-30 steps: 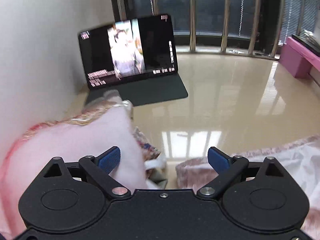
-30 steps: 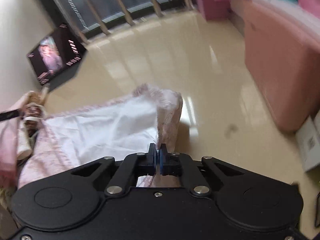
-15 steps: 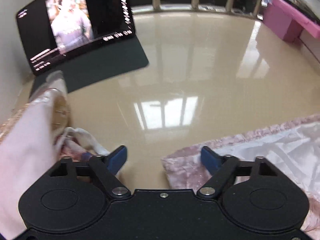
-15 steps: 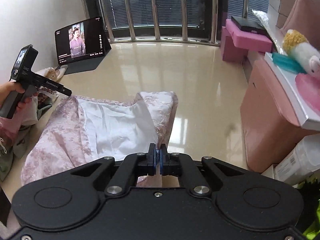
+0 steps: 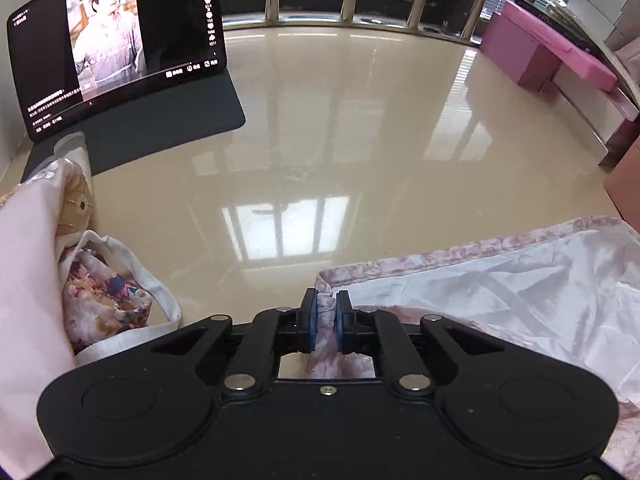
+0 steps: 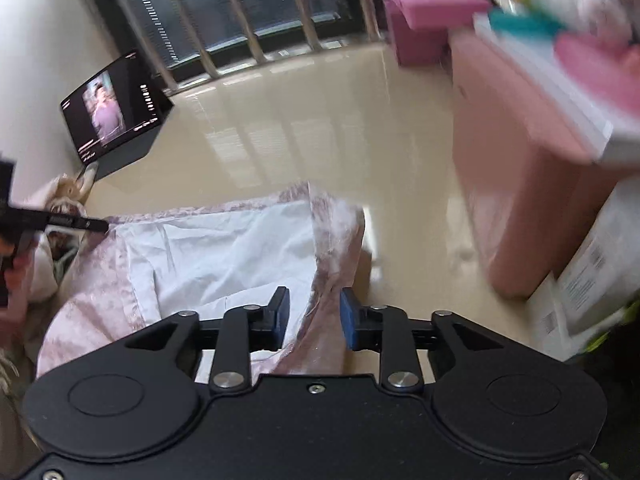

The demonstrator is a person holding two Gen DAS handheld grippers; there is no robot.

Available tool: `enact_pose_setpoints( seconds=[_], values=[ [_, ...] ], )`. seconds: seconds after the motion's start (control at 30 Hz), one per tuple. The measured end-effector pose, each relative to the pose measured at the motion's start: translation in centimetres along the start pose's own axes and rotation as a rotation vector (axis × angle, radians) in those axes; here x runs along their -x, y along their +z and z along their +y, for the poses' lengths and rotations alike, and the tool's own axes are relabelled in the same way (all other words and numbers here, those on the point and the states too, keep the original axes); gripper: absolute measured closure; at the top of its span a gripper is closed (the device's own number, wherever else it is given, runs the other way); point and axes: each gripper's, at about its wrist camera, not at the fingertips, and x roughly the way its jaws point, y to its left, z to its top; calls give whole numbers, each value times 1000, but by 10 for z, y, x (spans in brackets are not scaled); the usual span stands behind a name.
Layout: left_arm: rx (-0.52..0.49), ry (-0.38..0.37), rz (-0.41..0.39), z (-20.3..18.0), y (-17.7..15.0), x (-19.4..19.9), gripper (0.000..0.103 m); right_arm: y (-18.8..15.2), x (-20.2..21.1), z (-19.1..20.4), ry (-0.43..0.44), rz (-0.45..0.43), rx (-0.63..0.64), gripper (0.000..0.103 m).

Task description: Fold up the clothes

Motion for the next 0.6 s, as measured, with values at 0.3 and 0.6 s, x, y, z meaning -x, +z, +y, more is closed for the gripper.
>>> enact_pose_setpoints(
  seconds=[0.3, 0.6],
  values=[
    [12, 66, -125, -2, 0, 22, 98, 15, -19, 16, -52, 1, 52, 100],
    [90, 119, -583, 5, 25, 171, 99, 77, 87, 46, -70, -295, 157, 100]
  ],
)
